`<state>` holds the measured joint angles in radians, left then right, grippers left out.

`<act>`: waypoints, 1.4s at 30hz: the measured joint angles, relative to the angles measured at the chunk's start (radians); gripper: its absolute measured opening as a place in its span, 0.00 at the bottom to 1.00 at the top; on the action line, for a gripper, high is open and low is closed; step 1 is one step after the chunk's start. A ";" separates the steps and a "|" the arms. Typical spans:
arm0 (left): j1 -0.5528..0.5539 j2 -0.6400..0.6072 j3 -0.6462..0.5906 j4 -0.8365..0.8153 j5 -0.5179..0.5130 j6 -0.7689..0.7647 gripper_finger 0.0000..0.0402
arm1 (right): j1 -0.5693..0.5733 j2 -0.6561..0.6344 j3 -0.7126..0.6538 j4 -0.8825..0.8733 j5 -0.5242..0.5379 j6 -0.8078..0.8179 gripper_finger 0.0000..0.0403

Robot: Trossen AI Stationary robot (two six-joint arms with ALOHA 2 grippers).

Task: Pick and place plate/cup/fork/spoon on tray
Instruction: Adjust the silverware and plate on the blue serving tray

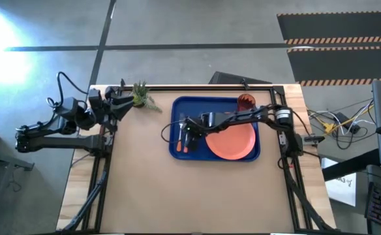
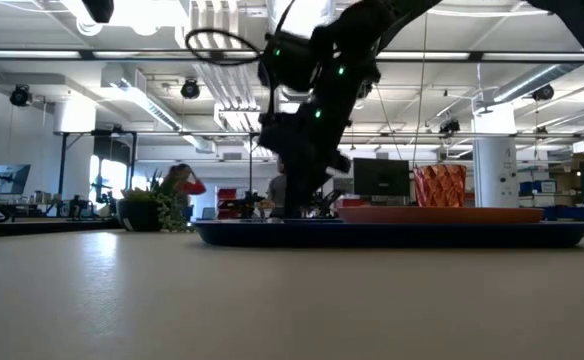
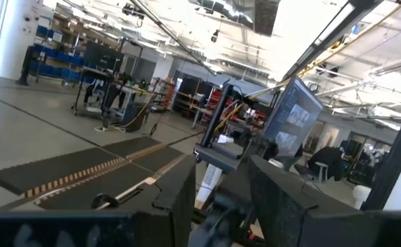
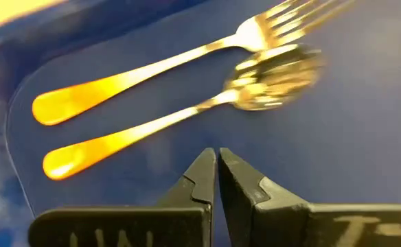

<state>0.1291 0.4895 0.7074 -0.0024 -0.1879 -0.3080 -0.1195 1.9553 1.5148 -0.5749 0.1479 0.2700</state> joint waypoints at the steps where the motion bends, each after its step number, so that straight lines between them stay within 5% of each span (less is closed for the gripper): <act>1: 0.000 0.001 0.000 -0.001 0.000 0.000 0.29 | 0.000 -0.021 0.001 -0.020 0.019 0.001 0.02; 13: 0.000 0.007 0.000 0.001 -0.005 -0.001 0.29 | -0.007 -0.137 -0.068 -0.235 0.019 0.107 0.02; 24: 0.000 0.013 0.000 0.001 -0.006 -0.003 0.29 | 0.024 -0.128 -0.228 -0.049 -0.062 0.202 0.02; 42: 0.000 0.010 0.000 0.001 -0.007 -0.003 0.29 | 0.030 -0.123 -0.197 0.095 -0.058 0.190 0.02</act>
<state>0.1295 0.4999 0.7074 -0.0013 -0.1947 -0.3107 -0.0898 1.8320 1.3178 -0.4795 0.0897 0.4603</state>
